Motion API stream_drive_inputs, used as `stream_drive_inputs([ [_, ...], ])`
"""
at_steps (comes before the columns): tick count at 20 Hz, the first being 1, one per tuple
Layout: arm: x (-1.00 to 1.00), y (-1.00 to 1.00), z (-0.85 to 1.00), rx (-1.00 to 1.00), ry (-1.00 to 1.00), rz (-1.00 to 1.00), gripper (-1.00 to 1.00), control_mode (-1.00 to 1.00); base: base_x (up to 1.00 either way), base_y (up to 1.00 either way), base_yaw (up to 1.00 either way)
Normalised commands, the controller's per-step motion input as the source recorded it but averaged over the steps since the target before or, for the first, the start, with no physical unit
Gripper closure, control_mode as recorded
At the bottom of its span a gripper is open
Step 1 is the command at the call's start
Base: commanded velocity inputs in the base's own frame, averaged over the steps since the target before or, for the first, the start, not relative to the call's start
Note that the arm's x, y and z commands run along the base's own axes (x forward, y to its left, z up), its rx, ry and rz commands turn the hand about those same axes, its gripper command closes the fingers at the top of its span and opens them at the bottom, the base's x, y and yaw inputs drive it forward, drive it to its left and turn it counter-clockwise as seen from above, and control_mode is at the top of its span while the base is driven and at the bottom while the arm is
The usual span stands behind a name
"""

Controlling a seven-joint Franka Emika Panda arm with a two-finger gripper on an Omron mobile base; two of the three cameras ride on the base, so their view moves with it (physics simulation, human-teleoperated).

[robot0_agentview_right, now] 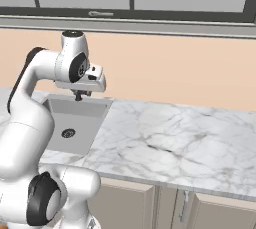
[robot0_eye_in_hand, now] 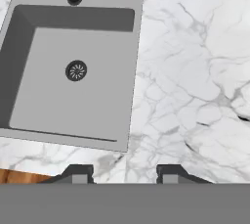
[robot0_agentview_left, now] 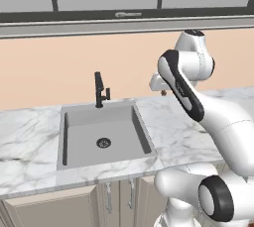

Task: Close all open cabinet doors.

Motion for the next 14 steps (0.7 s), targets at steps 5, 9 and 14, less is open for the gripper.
stream_drive_inputs([
  [5,-0.51,0.07,0.0,0.0,0.0,0.0,-1.0,-1.0,0.0,0.0,0.0],
  [9,-1.0,0.0,0.11,0.07,-0.12,0.0,-1.0,-1.0,0.0,0.0,0.0],
  [14,-1.0,-0.04,0.02,-0.04,-0.06,0.0,-1.0,-1.0,0.0,0.0,0.0],
])
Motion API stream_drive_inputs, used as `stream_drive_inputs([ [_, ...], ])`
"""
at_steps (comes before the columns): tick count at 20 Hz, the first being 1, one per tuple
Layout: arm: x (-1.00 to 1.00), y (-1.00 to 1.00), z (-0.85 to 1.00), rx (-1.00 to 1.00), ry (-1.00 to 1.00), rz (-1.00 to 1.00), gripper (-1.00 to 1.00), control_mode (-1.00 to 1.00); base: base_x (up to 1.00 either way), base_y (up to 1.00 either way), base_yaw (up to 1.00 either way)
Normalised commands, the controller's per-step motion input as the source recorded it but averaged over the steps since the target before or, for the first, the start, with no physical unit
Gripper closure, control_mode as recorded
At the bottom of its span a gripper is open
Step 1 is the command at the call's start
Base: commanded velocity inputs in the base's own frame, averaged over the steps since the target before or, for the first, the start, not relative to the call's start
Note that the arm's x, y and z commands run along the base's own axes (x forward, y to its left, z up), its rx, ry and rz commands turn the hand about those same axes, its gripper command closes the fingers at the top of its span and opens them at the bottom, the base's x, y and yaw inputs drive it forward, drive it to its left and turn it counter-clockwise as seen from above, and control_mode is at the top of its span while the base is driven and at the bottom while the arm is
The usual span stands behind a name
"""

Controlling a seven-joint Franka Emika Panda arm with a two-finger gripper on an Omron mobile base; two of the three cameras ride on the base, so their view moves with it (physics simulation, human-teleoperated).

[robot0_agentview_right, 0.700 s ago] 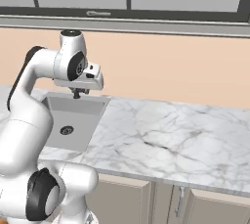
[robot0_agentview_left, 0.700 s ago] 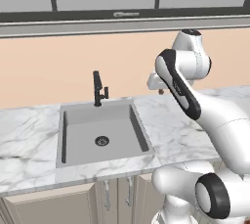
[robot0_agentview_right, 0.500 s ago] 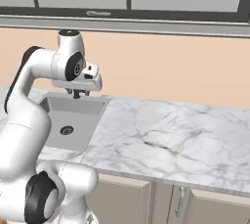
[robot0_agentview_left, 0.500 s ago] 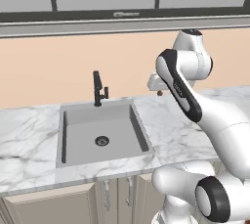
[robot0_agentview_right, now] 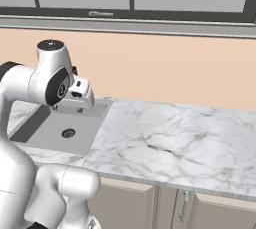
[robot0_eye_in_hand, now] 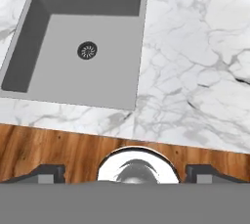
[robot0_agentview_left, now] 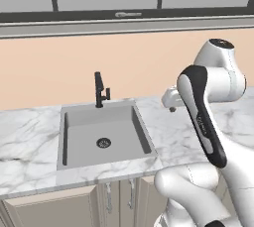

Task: Close all open cabinet doors.

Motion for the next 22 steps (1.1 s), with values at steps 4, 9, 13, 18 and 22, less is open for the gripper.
stream_drive_inputs([
  [4,-0.54,-0.07,0.0,-0.28,0.08,-0.09,-1.0,-1.0,0.0,0.0,0.0],
  [9,-0.34,-0.07,0.0,-0.01,0.2,-0.05,-1.0,-1.0,0.0,0.0,0.0],
  [13,-0.49,-0.03,0.0,0.01,0.03,0.0,-1.0,-1.0,0.0,0.0,0.0],
  [18,-0.04,0.0,-0.06,0.09,0.0,0.0,-1.0,-1.0,0.0,0.0,0.0],
  [22,0.0,0.0,-0.02,0.0,0.0,0.0,-1.0,-1.0,0.0,0.0,0.0],
])
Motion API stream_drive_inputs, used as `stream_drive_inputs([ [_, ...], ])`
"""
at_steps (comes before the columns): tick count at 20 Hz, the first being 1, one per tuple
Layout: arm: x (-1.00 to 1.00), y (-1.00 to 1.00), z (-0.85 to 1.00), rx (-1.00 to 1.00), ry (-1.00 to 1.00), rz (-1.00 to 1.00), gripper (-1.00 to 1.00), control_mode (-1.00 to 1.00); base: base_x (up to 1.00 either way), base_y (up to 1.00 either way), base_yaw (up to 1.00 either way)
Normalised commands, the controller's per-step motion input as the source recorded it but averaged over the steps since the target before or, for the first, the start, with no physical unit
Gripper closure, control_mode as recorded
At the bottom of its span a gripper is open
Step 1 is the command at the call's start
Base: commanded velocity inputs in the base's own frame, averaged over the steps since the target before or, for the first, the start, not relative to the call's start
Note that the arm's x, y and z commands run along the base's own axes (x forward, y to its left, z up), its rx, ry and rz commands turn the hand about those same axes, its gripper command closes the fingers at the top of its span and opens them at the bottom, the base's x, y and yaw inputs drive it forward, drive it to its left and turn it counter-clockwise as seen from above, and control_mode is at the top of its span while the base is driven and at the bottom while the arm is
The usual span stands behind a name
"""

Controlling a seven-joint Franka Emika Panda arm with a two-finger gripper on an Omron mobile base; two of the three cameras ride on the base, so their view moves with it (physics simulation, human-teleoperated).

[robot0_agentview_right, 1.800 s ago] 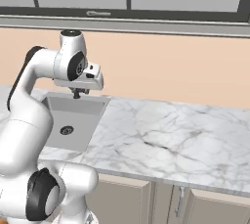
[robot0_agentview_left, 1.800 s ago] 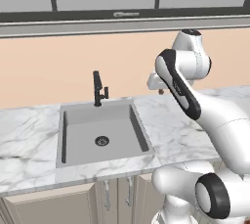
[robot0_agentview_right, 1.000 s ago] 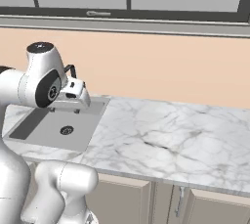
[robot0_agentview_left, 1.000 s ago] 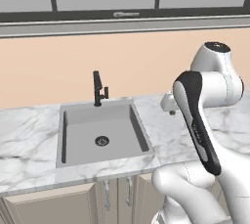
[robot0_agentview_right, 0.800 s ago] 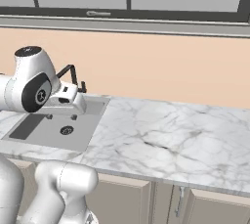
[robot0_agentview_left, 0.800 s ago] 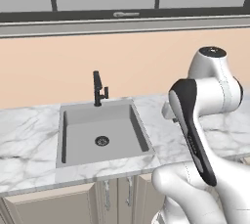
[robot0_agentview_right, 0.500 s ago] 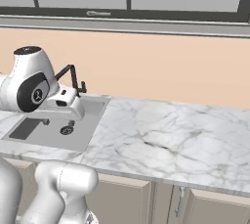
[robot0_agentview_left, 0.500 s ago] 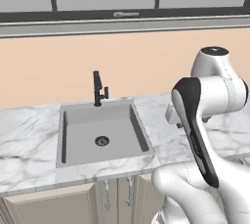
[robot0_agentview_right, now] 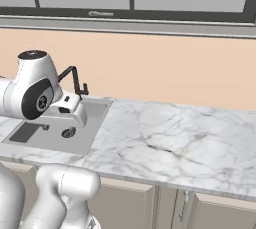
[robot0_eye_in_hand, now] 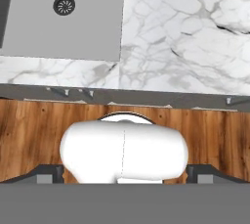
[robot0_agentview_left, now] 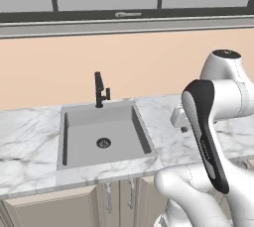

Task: Close all open cabinet doors.

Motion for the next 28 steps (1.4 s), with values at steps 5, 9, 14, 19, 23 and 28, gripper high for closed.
stream_drive_inputs([
  [5,0.0,0.01,-0.02,0.0,0.0,0.0,-1.0,-1.0,0.0,0.0,0.0],
  [9,-0.09,0.03,-0.07,0.01,0.0,0.0,-1.0,1.0,-0.06,0.07,0.0],
  [14,0.0,0.0,0.0,0.0,0.0,0.0,-1.0,1.0,-0.45,0.62,0.0],
  [19,0.0,0.0,0.0,0.0,0.0,0.0,-1.0,1.0,-0.23,0.98,0.0],
  [23,0.0,0.0,0.0,0.0,0.0,0.0,-1.0,1.0,-0.1,1.0,0.0],
  [28,0.0,0.0,0.0,0.0,0.0,0.0,-1.0,1.0,-0.16,1.0,0.0],
])
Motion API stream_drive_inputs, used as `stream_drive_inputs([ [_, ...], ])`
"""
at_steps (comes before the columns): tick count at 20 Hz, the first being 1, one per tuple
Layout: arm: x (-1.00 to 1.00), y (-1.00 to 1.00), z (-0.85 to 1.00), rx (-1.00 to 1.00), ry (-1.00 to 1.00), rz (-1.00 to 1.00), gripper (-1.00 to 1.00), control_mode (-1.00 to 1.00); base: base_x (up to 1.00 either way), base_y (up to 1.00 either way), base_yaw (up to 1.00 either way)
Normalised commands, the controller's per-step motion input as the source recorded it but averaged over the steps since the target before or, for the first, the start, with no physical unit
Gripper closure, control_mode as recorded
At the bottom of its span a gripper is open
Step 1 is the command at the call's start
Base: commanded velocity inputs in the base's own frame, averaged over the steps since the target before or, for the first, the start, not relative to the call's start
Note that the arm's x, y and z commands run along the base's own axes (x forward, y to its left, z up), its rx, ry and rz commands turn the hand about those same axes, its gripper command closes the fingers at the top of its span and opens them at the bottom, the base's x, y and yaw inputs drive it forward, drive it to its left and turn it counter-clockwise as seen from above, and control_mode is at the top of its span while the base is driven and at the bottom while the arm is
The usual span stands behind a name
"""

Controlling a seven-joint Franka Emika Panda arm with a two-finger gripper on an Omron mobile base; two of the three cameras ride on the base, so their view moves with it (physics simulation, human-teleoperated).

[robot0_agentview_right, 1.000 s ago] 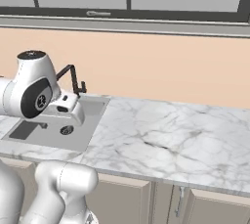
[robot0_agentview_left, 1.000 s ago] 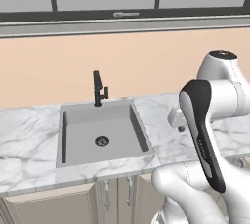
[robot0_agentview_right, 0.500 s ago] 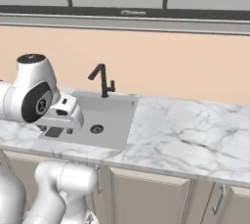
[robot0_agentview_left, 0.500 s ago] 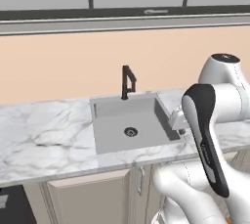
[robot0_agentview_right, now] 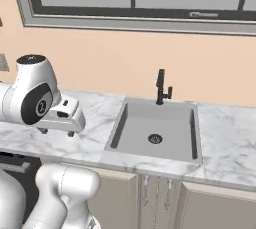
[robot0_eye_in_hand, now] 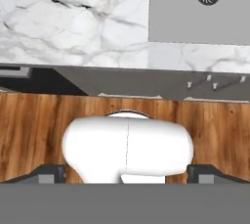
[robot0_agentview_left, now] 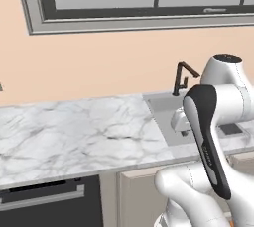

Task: Close all open cabinet doors.

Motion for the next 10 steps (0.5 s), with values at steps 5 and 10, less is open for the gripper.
stream_drive_inputs([
  [5,0.0,0.0,0.0,0.0,0.0,0.0,-1.0,1.0,-0.26,0.94,0.0],
  [10,0.0,0.0,0.0,0.0,0.0,0.0,-1.0,1.0,-0.55,0.62,0.0],
])
